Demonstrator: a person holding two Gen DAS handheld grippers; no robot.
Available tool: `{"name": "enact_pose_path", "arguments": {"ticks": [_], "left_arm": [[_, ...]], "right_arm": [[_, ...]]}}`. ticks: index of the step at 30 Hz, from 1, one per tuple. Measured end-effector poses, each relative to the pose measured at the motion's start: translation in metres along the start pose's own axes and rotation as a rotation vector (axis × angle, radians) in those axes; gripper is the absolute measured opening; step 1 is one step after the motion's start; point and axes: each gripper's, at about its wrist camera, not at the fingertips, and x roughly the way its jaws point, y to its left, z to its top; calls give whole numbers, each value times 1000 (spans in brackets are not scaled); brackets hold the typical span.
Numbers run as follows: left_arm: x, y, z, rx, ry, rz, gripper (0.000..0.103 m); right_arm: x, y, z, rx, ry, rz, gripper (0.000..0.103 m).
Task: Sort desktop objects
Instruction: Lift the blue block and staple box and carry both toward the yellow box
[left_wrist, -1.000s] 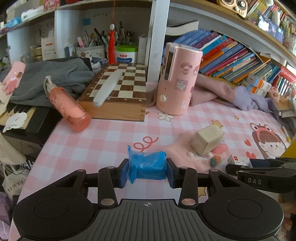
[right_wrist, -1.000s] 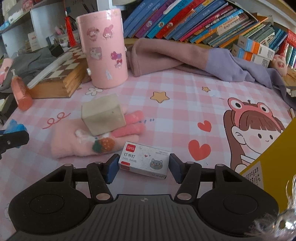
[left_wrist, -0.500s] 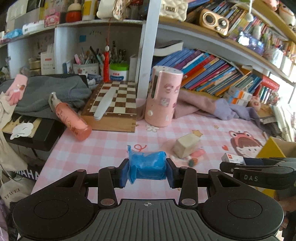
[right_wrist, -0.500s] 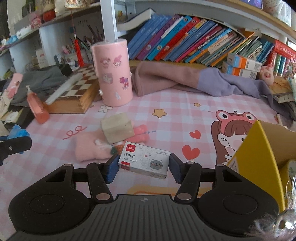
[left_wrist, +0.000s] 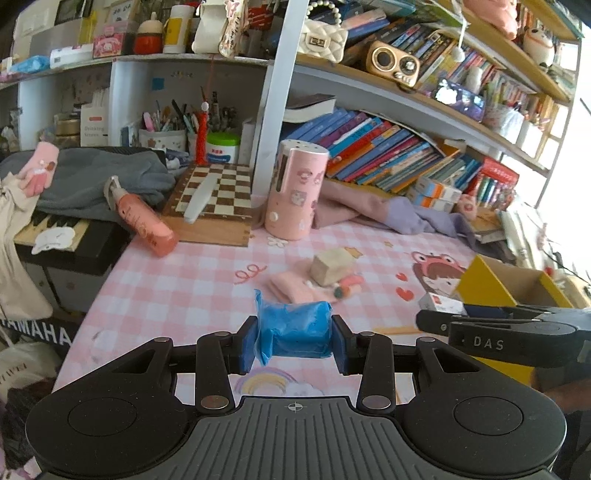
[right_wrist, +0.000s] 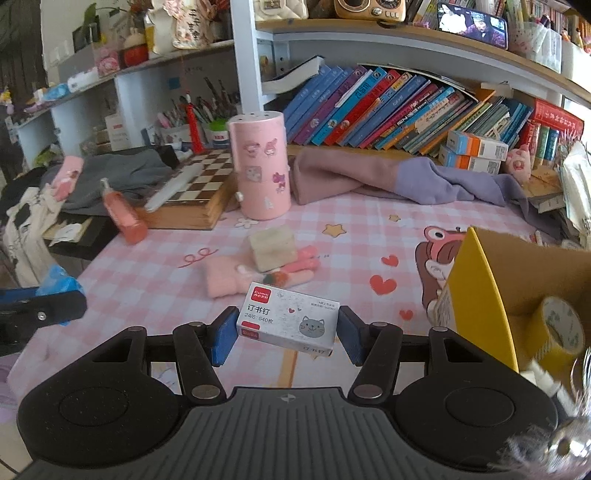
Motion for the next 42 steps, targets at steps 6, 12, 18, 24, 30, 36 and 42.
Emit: {"name": "enact_pose_path", "arguments": {"ticks": [6,12,18,24,30,36,42], "left_arm": [[-24,-2,-14,1,-7,-16,39],[-45,-2,-29,12,2,-33,39],[-66,0,-43,15,9,-41,38],[-83,0,-57,21,10,-51,38],[-97,-2,-73,38,24,-54,38],[-107,-4,-83,46,25,-93,38],[-111,-11,-89,71,37,-142,38]], "right_arm": [[-26,14,-20,20,16,26,54],[-47,27,-42,23,37,36,54],[-69,38,-63,35,41,31,54],[-90,46,-78,37,38,26,54],[-109,52,-94,38,45,17,54],[-128,56,-113,45,47,-6,54],[-143,54,-126,76,55,-40,54]]}}
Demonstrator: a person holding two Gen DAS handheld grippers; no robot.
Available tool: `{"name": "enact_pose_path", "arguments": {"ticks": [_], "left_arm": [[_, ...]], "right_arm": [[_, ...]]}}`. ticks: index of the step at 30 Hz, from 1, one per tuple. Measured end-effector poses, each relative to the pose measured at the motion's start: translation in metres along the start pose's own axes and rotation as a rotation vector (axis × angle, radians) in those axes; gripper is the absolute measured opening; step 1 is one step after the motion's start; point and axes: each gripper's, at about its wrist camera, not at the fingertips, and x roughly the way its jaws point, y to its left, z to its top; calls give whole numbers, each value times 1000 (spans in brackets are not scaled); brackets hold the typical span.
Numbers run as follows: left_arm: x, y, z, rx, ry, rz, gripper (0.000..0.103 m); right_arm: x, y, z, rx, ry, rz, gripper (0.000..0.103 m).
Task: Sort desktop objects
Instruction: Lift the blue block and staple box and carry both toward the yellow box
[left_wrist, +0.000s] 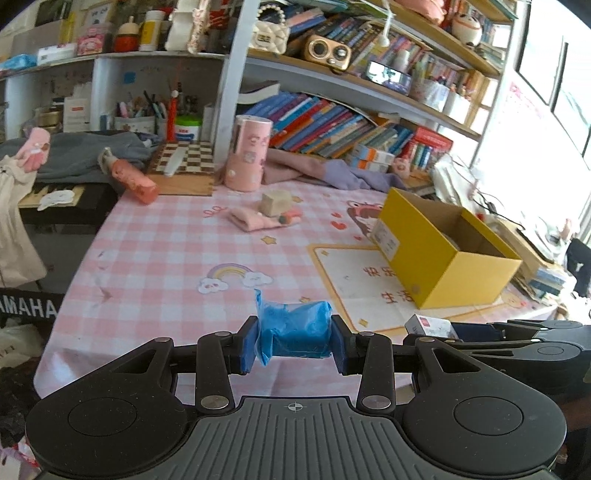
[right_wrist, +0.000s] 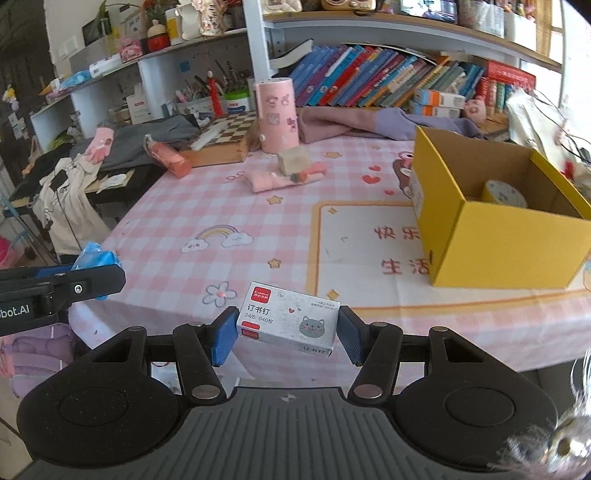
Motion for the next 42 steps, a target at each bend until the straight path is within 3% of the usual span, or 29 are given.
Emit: {"name": "enact_pose_path", "arguments": {"ticks": [13,42], "left_arm": [[11,-27,-6,81,53,-118,38],[52,-101,-3,220,133,-278,38]], "right_arm": [[-21,-19,-18,80,17,-85,54],[-53,-80,-42,223,23,-234,54]]}}
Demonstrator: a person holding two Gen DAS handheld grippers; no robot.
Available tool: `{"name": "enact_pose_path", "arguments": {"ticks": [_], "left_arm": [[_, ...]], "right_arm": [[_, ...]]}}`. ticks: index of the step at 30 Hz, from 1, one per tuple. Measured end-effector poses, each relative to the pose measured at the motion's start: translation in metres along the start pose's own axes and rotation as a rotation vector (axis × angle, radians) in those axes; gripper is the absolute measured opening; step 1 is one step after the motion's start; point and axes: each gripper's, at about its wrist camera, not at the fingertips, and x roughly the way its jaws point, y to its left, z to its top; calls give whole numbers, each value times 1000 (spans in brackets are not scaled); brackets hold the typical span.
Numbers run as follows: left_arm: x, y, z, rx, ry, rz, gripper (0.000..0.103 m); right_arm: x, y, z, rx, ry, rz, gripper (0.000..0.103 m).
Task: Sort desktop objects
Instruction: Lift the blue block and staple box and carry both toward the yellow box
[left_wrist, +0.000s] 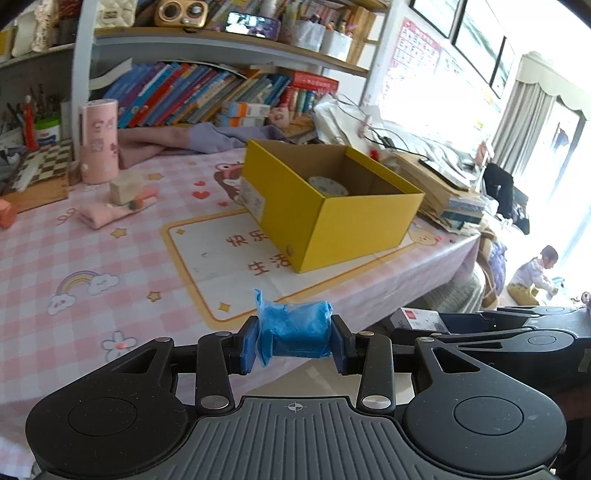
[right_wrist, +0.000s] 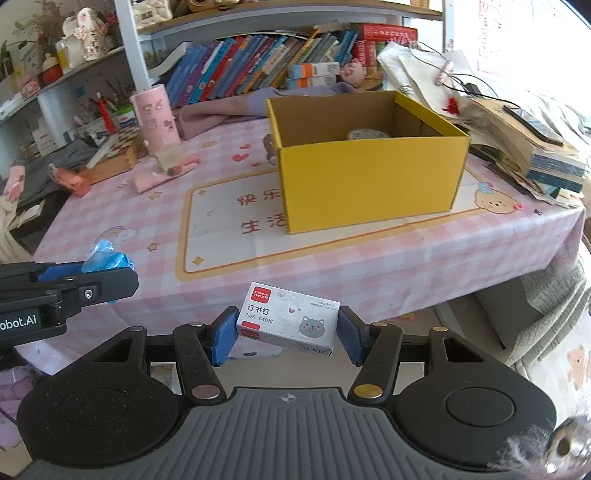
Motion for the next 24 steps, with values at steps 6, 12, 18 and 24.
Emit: {"name": "enact_pose_path", "arguments": {"ticks": [6,12,18,24], "left_arm": [[9,-10,4,21,11,-26,38],[18,-20,7,43,19,-46,38],[27,-28,12,56,24,-56,38],[37,-34,19,65,23,-60,38]], "right_arm": [[-3,-15,-1,29,3,-26,54],[-4,-25,1,44,0,-45,54],[-2,-36,2,59,2,-57,54],[1,-50,8,71,-7,-62,54]]}}
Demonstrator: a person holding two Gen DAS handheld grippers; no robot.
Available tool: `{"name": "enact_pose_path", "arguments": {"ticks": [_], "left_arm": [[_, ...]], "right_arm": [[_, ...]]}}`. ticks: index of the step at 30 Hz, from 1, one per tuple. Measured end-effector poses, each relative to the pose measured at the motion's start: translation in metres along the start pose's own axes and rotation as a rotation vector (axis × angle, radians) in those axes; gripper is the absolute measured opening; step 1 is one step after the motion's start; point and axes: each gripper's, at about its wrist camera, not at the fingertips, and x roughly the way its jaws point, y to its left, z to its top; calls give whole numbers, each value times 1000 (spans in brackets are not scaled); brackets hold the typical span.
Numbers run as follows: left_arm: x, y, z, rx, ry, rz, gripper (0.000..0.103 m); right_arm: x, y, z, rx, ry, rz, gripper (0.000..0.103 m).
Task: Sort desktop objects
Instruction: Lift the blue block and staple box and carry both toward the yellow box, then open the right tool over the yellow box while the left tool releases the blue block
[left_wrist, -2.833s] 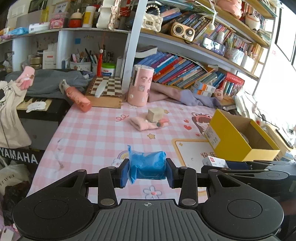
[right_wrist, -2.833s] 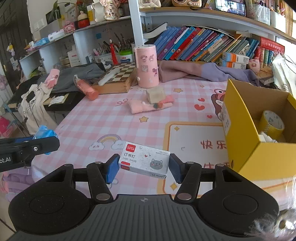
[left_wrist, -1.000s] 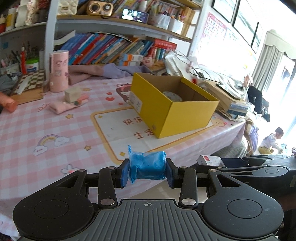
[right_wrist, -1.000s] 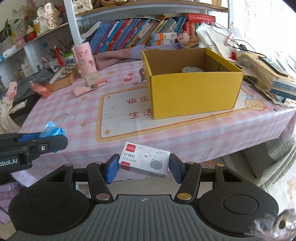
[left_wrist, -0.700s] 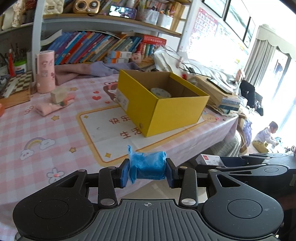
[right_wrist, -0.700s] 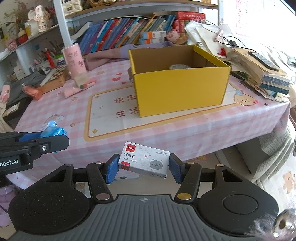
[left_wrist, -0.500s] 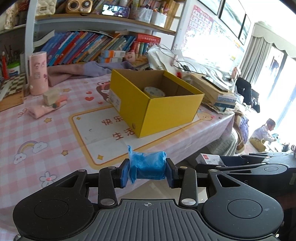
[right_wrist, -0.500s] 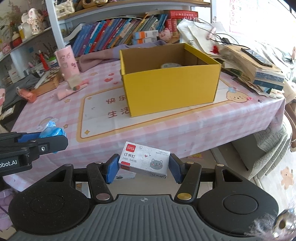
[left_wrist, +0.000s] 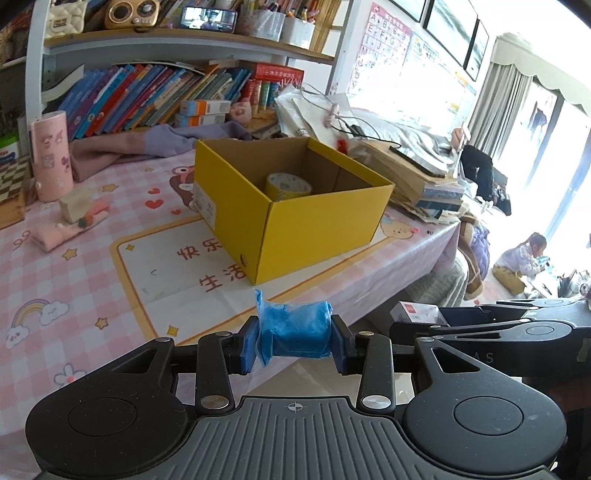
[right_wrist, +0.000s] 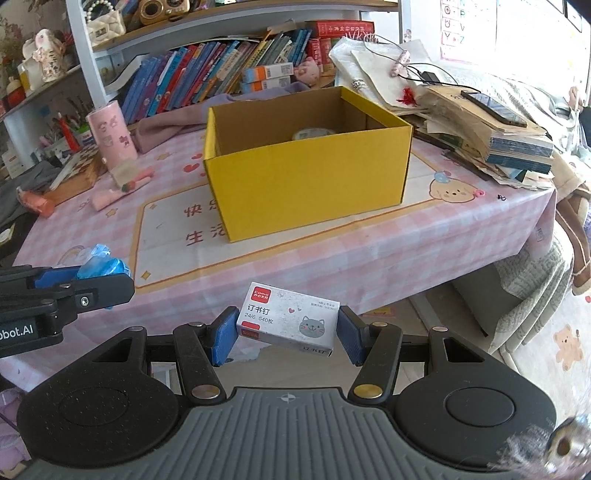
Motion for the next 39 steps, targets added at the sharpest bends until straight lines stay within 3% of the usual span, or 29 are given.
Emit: {"name": "enact_pose_path", "arguments": {"ticks": [16,23,39], "left_arm": [[46,-22,37,-7,-18,-3,38],[65,-35,62,3,-47,2,38],[101,-41,111,-30,-114,134,38]], "right_arm": [[34,-44,39,-39,34,16,54],[46,-65,64,-45,12,36,54],[73,-94,136,-126,-91,146,54]]}}
